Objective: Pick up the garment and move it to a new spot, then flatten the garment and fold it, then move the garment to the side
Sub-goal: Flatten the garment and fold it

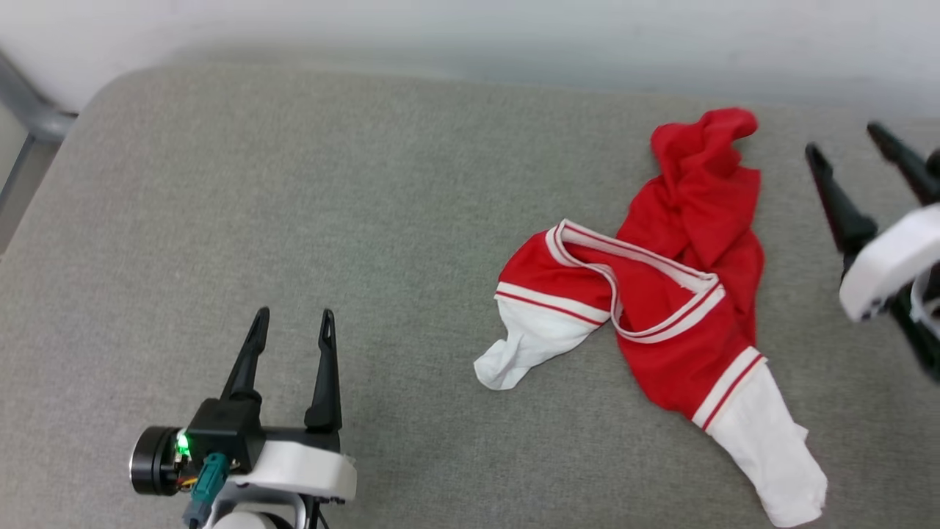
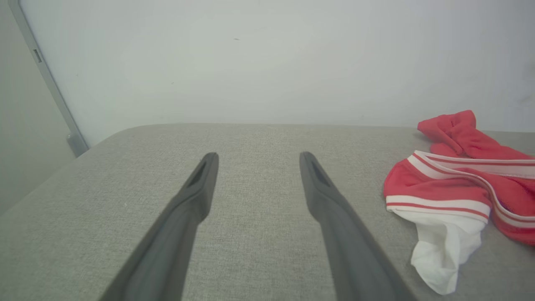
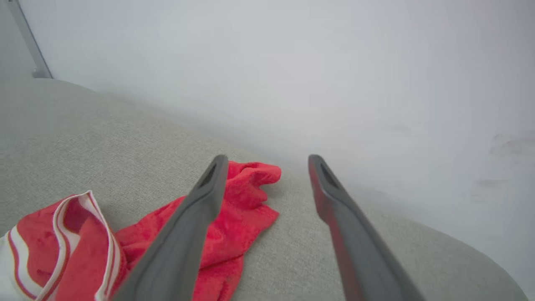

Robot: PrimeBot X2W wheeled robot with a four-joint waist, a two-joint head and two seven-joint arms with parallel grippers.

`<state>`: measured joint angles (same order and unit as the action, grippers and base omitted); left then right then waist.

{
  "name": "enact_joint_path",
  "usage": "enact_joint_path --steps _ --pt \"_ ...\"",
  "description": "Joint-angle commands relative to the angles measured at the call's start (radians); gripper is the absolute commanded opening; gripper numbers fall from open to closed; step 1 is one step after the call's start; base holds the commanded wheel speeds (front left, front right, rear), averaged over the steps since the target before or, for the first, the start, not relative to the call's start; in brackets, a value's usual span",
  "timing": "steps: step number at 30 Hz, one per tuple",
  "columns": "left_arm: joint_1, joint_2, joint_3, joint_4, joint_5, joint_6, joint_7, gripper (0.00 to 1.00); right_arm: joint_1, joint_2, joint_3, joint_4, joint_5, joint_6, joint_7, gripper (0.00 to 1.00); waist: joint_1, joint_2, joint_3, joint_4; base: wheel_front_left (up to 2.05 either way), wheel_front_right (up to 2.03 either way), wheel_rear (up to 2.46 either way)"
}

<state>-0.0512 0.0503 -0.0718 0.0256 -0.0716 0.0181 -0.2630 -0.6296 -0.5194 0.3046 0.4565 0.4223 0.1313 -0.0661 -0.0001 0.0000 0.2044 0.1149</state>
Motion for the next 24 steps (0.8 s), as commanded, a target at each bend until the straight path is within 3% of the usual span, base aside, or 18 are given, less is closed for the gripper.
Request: enact_joint_path --steps 1,8,14,24 --pt "0.015 0.0 0.004 0.0 0.004 0.002 -0.003 1.0 0.04 0.016 -0.013 -0.023 -0.009 -0.001 -0.001 1.0 0.0001 0.0 -0.032 -0.025 0.0 0.0 0.0" --pt "0.063 0.0 0.012 -0.001 0.006 0.002 -0.003 1.0 0.291 0.031 -0.164 -0.316 -0.071 -0.001 0.13 1.0 0.0001 0.0 -0.08 -0.051 0.0 0.0 0.0" --pt "0.083 0.0 0.022 -0.003 0.013 -0.003 -0.003 1.0 0.442 -0.029 -0.176 -0.544 -0.001 -0.001 0.395 1.0 0.0001 0.0 -0.097 -0.066 0.0 0.0 0.0" --pt "0.062 0.0 0.005 -0.01 0.002 -0.001 -0.003 1.0 0.59 -0.174 -0.122 -0.68 0.156 -0.001 0.814 1.0 0.0001 0.0 -0.072 -0.062 0.0 0.0 0.0"
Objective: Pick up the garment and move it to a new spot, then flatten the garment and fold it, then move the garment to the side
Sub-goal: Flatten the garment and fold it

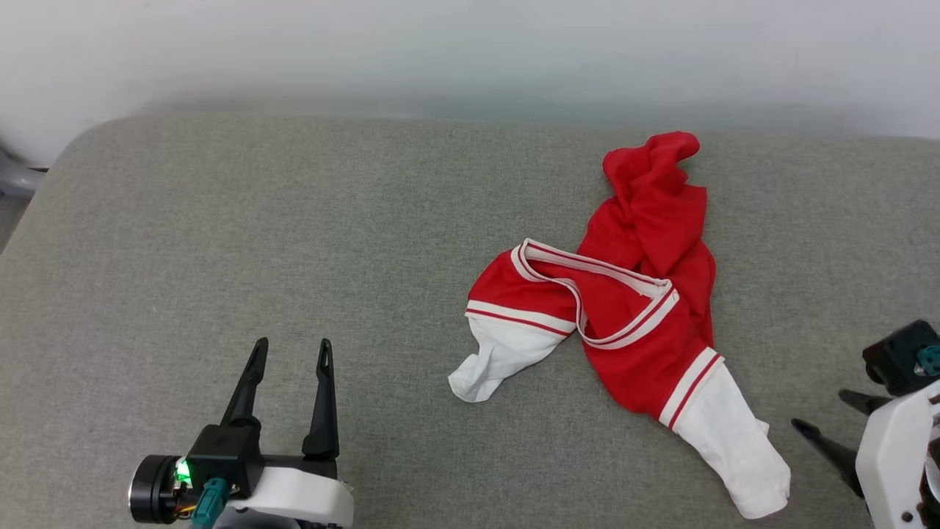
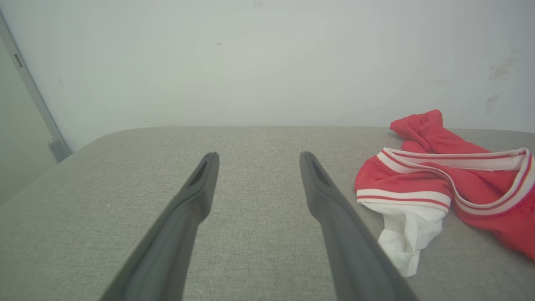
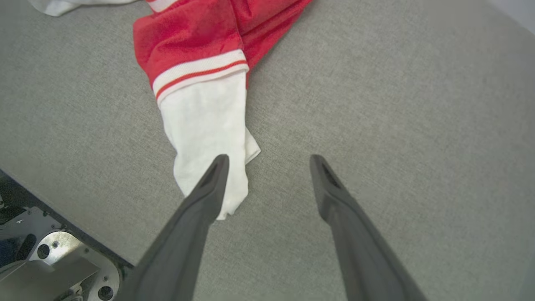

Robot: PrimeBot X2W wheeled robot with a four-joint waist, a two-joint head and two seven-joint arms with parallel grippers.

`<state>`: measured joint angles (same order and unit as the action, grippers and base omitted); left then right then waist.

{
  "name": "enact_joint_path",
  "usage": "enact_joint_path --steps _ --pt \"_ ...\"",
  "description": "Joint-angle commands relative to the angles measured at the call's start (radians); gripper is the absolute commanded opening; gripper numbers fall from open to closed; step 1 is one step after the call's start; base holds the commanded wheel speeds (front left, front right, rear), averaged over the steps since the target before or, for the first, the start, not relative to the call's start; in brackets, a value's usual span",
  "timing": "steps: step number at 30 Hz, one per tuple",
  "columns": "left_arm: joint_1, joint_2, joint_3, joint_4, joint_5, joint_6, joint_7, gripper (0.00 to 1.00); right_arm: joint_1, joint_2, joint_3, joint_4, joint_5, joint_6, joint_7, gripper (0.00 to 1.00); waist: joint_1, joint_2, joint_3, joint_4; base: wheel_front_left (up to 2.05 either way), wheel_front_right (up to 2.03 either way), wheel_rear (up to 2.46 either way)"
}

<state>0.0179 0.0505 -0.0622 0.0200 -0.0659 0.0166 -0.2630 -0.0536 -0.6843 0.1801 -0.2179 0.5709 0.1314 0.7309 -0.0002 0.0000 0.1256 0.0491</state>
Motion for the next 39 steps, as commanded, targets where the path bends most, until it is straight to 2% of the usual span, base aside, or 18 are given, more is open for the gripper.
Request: enact_joint_path --steps 1,6,11,19,20,21,22,25,30,35,39 --pt "-0.01 0.0 -0.003 -0.004 -0.006 -0.001 -0.003 1.0 0.019 -0.017 0.007 -0.004 0.011 -0.001 0.036 1.0 0.0002 0.0 0.011 0.007 0.0 0.0 0.0" --pt "-0.029 -0.001 -0.01 -0.003 -0.009 -0.003 -0.003 1.0 0.025 -0.02 0.036 0.056 0.022 -0.001 0.071 1.0 0.0002 0.0 0.038 0.027 0.0 0.0 0.0" --pt "-0.049 -0.001 -0.011 -0.004 -0.015 0.0 -0.003 1.0 -0.001 -0.006 0.082 0.151 0.022 -0.001 0.054 1.0 0.0002 0.0 0.066 0.049 0.0 0.0 0.0" --pt "-0.068 0.0 -0.016 0.004 -0.021 0.001 -0.003 1.0 -0.045 0.042 0.211 0.323 0.004 -0.001 -0.037 1.0 0.0002 0.0 0.093 0.071 0.0 0.0 0.0" --pt "-0.067 0.0 -0.016 0.004 -0.021 0.002 -0.003 1.0 -0.046 0.043 0.227 0.339 0.003 -0.001 -0.051 0.95 0.0002 0.0 0.093 0.072 0.0 0.0 0.0" --pt "-0.067 -0.001 -0.015 0.006 -0.022 0.003 -0.003 1.0 -0.047 0.045 0.242 0.351 0.008 -0.001 -0.063 0.42 0.0002 0.0 0.092 0.072 0.0 0.0 0.0" --pt "-0.065 -0.001 -0.013 0.006 -0.021 0.005 -0.003 1.0 -0.052 0.047 0.253 0.356 0.016 -0.001 -0.078 0.0 0.0002 0.0 0.091 0.072 0.0 0.0 0.0" --pt "-0.05 -0.001 -0.008 0.009 -0.018 0.008 -0.003 1.0 -0.062 0.034 0.249 0.355 0.027 -0.001 -0.129 0.0 0.0002 0.0 0.079 0.065 0.0 0.0 0.0" --pt "-0.042 -0.001 -0.006 0.009 -0.017 0.01 -0.003 1.0 -0.07 0.009 0.162 0.346 0.05 -0.002 -0.192 0.0 0.0002 0.0 0.063 0.052 0.0 0.0 0.0" --pt "-0.039 0.0 -0.008 0.008 -0.015 0.008 -0.003 1.0 -0.06 -0.015 0.032 0.371 0.062 -0.001 -0.223 0.0 0.0002 0.0 0.052 0.041 0.0 0.0 0.0" --pt "-0.044 0.0 -0.013 0.011 -0.014 0.005 -0.003 1.0 -0.05 -0.019 -0.079 0.45 0.059 -0.001 -0.242 0.0 0.0002 0.0 0.049 0.046 0.0 0.0 0.0"
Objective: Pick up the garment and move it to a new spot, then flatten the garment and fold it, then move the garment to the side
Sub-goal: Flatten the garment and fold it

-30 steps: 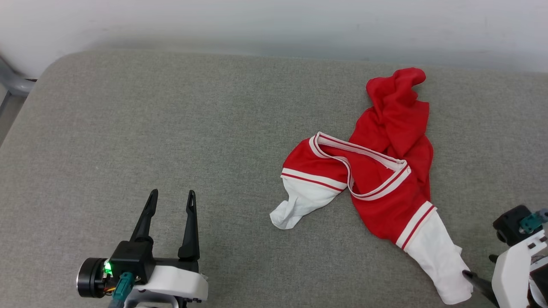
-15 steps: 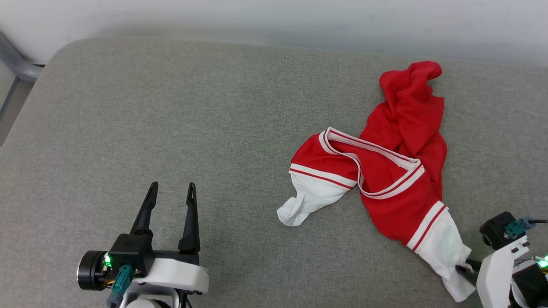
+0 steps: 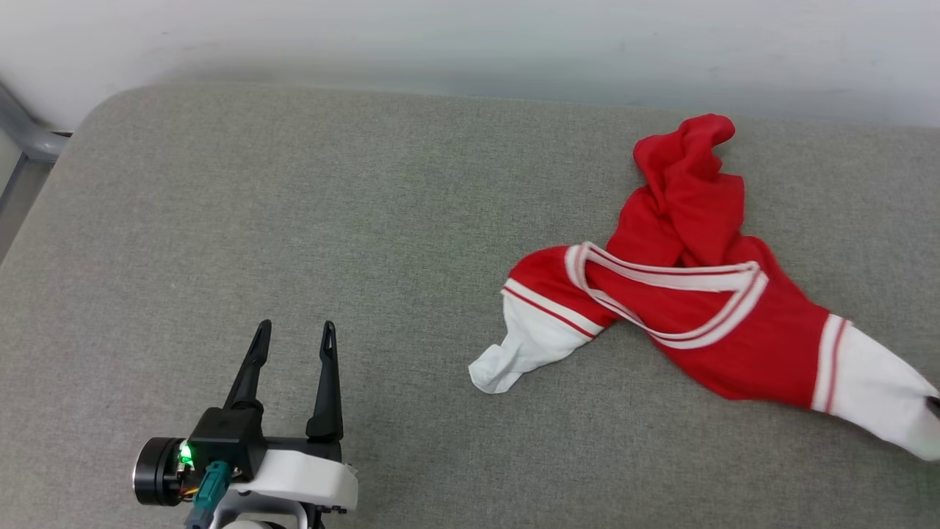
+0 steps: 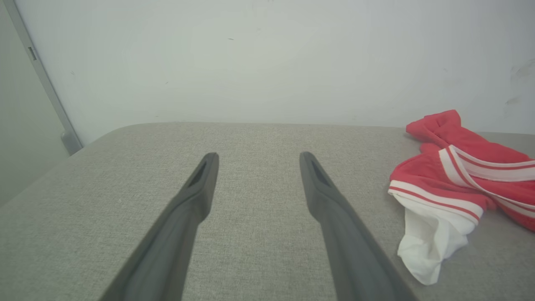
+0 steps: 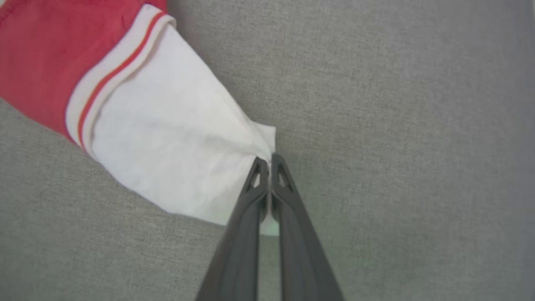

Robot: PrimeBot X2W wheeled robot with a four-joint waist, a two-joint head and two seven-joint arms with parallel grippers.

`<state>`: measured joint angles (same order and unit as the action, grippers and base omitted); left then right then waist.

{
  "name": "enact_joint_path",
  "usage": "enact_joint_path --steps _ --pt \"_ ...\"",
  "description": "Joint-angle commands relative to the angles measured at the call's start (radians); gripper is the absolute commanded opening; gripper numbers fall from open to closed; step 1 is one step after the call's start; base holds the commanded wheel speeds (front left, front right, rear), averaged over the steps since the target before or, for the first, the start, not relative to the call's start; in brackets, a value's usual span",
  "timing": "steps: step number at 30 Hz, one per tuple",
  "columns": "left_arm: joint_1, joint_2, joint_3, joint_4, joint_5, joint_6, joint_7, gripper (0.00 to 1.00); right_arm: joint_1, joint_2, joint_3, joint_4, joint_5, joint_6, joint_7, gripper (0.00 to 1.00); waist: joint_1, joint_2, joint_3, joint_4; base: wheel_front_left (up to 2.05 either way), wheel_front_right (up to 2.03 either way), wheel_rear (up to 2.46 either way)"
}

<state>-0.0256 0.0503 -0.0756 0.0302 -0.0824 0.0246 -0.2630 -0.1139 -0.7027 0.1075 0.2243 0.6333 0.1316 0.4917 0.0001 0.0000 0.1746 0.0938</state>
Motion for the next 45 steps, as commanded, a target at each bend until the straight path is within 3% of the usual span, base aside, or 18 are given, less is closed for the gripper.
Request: enact_joint_path --steps 1,10,11,12,13,21,27,33,39,45 --pt "-0.001 0.0 -0.001 0.0 0.003 -0.004 -0.003 1.0 0.012 0.005 -0.029 0.034 -0.004 -0.002 -0.008 0.0 -0.0001 0.0 -0.001 0.004 0.0 0.0 0.0" --pt "0.01 0.0 -0.004 0.005 0.003 -0.005 -0.003 1.0 0.007 0.068 -0.079 0.285 -0.054 -0.001 -0.037 0.0 -0.0001 0.0 -0.007 0.024 0.0 0.0 0.0" --pt "0.011 0.0 -0.003 0.005 0.003 -0.005 -0.003 1.0 0.001 0.078 -0.08 0.297 -0.056 -0.001 -0.053 0.11 -0.0001 0.0 -0.009 0.024 0.0 0.0 0.0" --pt "0.013 0.0 -0.001 0.005 0.004 -0.005 -0.003 1.0 -0.007 0.085 -0.083 0.3 -0.059 -0.001 -0.073 0.94 -0.0001 0.0 -0.012 0.023 0.0 0.0 0.0" --pt "0.017 0.0 0.001 0.006 0.005 -0.004 -0.003 1.0 -0.018 0.088 -0.091 0.301 -0.064 -0.001 -0.1 1.0 -0.0001 0.0 -0.015 0.021 0.0 0.0 0.0" --pt "0.026 0.0 0.008 0.006 0.018 -0.014 -0.003 1.0 -0.047 0.132 -0.181 0.204 -0.169 -0.002 -0.352 1.0 -0.0001 0.0 -0.053 -0.002 0.0 0.0 0.0" --pt "0.002 0.007 0.006 0.004 0.038 -0.053 -0.003 1.0 -0.004 0.258 -0.235 0.024 -0.281 -0.001 -0.474 1.0 -0.0001 0.0 -0.078 -0.02 0.0 0.0 0.0" --pt "-0.065 0.04 -0.007 0.023 0.018 -0.117 -0.003 1.0 0.075 0.4 -0.227 -0.157 -0.368 -0.001 -0.51 1.0 -0.0001 0.0 -0.088 -0.033 0.0 0.0 0.0" --pt "-0.189 0.142 -0.12 0.119 -0.054 -0.154 0.013 1.0 0.138 0.481 -0.196 -0.245 -0.41 -0.001 -0.502 1.0 -0.0001 0.0 -0.09 -0.049 0.0 0.0 0.0" --pt "-0.355 0.312 -0.392 0.118 -0.308 -0.154 0.207 1.0 0.153 0.51 -0.174 -0.261 -0.432 -0.001 -0.497 1.0 -0.0001 0.0 -0.082 -0.069 0.0 0.0 0.0"
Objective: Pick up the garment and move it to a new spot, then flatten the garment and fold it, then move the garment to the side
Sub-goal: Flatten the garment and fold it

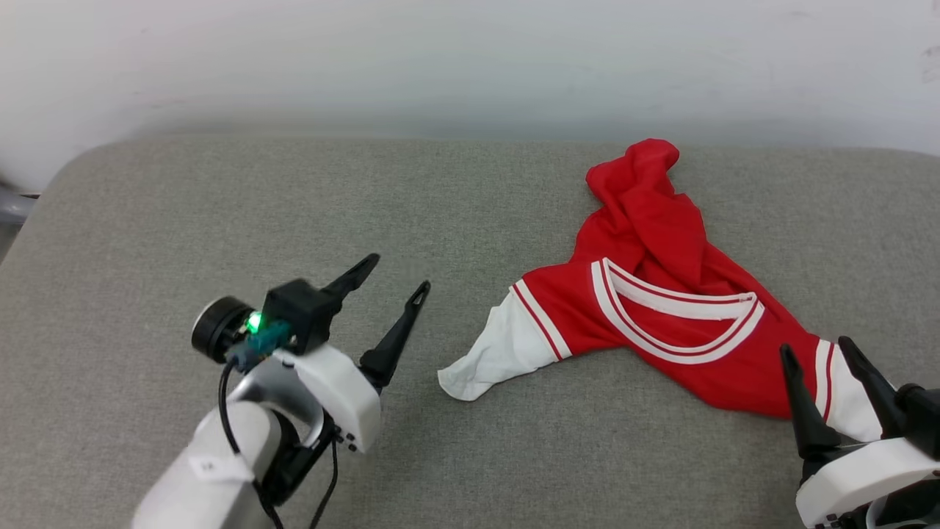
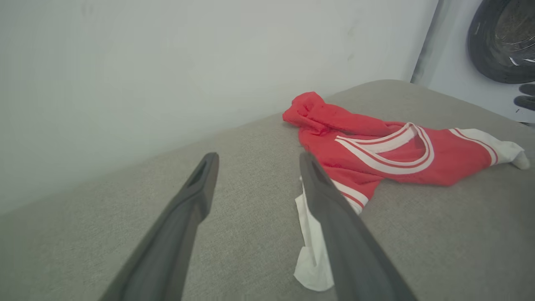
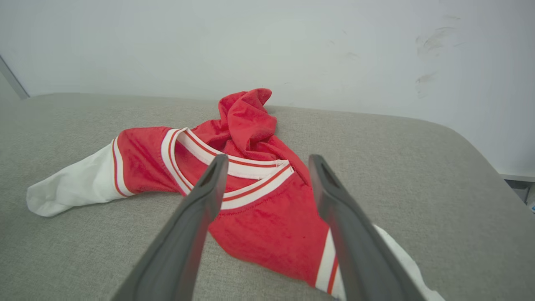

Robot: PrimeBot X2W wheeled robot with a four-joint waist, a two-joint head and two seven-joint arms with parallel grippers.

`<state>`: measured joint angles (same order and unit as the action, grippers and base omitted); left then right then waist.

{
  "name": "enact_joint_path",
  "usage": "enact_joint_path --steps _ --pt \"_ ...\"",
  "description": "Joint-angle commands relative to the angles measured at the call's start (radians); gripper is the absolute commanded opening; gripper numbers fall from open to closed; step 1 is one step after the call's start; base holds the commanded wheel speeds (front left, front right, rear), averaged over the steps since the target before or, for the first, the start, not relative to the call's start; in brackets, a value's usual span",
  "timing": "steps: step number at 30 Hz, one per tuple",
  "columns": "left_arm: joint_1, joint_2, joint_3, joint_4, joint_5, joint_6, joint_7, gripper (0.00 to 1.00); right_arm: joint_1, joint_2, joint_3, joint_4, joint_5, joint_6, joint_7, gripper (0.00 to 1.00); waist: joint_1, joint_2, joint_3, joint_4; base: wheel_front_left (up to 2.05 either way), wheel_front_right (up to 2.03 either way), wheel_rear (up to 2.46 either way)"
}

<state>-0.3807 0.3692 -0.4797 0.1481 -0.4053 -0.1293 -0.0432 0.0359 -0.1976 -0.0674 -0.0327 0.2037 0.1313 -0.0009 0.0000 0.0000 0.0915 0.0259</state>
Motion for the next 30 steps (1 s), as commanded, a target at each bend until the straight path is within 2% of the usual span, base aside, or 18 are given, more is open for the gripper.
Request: enact_joint_path --steps 1,7,11,15,23,30 --pt "-0.029 0.018 -0.026 -0.011 -0.034 0.0 0.028 1.0 0.002 0.007 0.004 -0.003 -0.004 -0.001 -0.004 1.0 0.0 0.0 0.004 -0.005 0.0 0.0 0.0" --pt "-0.174 0.143 -0.216 -0.044 -0.287 0.0 0.281 1.0 -0.024 0.017 0.016 0.009 -0.012 -0.001 -0.007 1.0 0.0 0.0 0.021 -0.03 0.0 0.0 0.0" --pt "-0.249 0.179 -0.332 -0.046 -0.392 0.0 0.413 1.0 -0.046 0.021 0.025 0.02 -0.013 -0.001 -0.011 1.0 0.0 0.0 0.038 -0.047 0.0 0.0 0.0" --pt "-0.305 0.19 -0.43 -0.016 -0.448 0.0 0.504 1.0 -0.071 0.022 0.033 0.03 -0.02 -0.001 -0.019 1.0 0.0 0.0 0.061 -0.067 0.0 0.0 0.0" --pt "-0.378 0.187 -0.556 0.113 -0.482 0.0 0.554 1.0 -0.13 0.025 0.058 0.063 -0.02 -0.001 -0.042 1.0 0.0 0.0 0.117 -0.117 0.0 0.0 0.0" --pt "-0.419 0.182 -0.615 0.255 -0.5 0.0 0.53 1.0 -0.162 0.031 0.063 0.096 -0.02 -0.001 -0.067 1.0 0.0 0.0 0.164 -0.138 0.0 0.0 0.0"
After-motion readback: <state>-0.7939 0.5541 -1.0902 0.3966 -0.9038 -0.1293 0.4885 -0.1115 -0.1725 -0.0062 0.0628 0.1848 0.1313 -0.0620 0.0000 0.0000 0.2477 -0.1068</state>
